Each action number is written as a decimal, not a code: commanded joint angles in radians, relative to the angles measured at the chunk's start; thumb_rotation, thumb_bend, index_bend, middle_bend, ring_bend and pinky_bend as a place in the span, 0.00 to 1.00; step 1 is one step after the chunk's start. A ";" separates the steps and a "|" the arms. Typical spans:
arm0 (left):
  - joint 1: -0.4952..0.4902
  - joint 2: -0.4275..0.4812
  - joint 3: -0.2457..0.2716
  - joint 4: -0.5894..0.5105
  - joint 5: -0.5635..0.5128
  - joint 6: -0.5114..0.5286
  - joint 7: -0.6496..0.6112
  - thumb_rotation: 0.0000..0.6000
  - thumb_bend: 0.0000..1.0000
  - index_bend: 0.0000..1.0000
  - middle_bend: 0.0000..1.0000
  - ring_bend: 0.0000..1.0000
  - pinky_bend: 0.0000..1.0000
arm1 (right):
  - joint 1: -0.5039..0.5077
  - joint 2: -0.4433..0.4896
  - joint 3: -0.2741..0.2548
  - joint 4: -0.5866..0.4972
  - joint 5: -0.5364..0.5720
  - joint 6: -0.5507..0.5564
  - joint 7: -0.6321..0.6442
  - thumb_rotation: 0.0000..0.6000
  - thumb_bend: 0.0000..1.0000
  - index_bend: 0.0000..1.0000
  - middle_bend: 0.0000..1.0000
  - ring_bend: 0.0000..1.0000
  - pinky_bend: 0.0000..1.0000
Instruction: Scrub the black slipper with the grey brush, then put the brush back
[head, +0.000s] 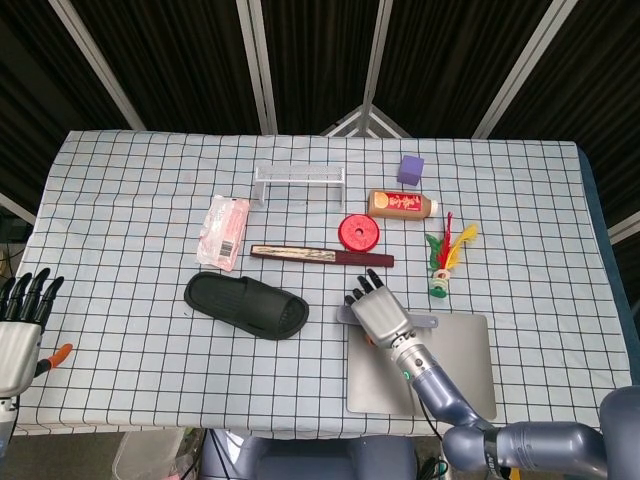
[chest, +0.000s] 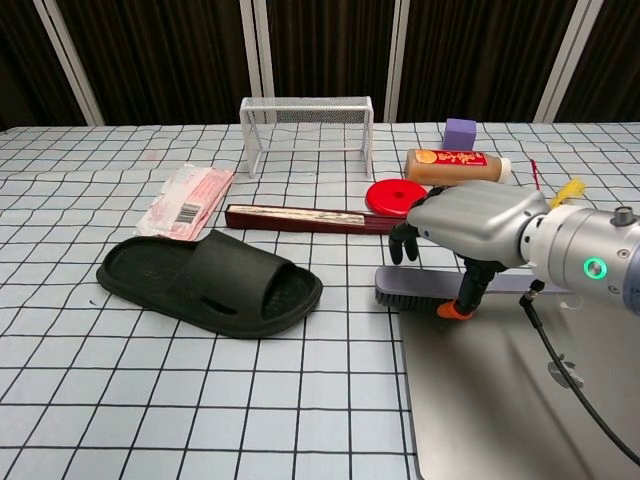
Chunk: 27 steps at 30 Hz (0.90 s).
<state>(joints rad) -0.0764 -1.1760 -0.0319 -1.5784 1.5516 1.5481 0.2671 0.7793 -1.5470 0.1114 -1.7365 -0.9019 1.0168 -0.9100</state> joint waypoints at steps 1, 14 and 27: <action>0.000 0.000 0.001 0.000 0.001 -0.001 -0.001 1.00 0.07 0.00 0.00 0.00 0.00 | 0.008 -0.005 -0.004 0.007 0.007 0.002 -0.003 1.00 0.31 0.34 0.33 0.14 0.09; 0.001 0.003 0.001 -0.011 -0.017 -0.013 0.009 1.00 0.07 0.00 0.00 0.00 0.00 | 0.031 -0.014 -0.023 0.026 0.028 0.005 0.006 1.00 0.34 0.45 0.41 0.16 0.12; 0.006 0.002 0.003 -0.010 -0.020 -0.011 0.013 1.00 0.07 0.00 0.00 0.00 0.00 | 0.049 -0.010 -0.043 0.022 0.023 0.014 0.009 1.00 0.35 0.52 0.46 0.21 0.17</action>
<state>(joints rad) -0.0700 -1.1743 -0.0290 -1.5879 1.5311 1.5374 0.2801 0.8277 -1.5564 0.0689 -1.7144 -0.8789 1.0310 -0.9006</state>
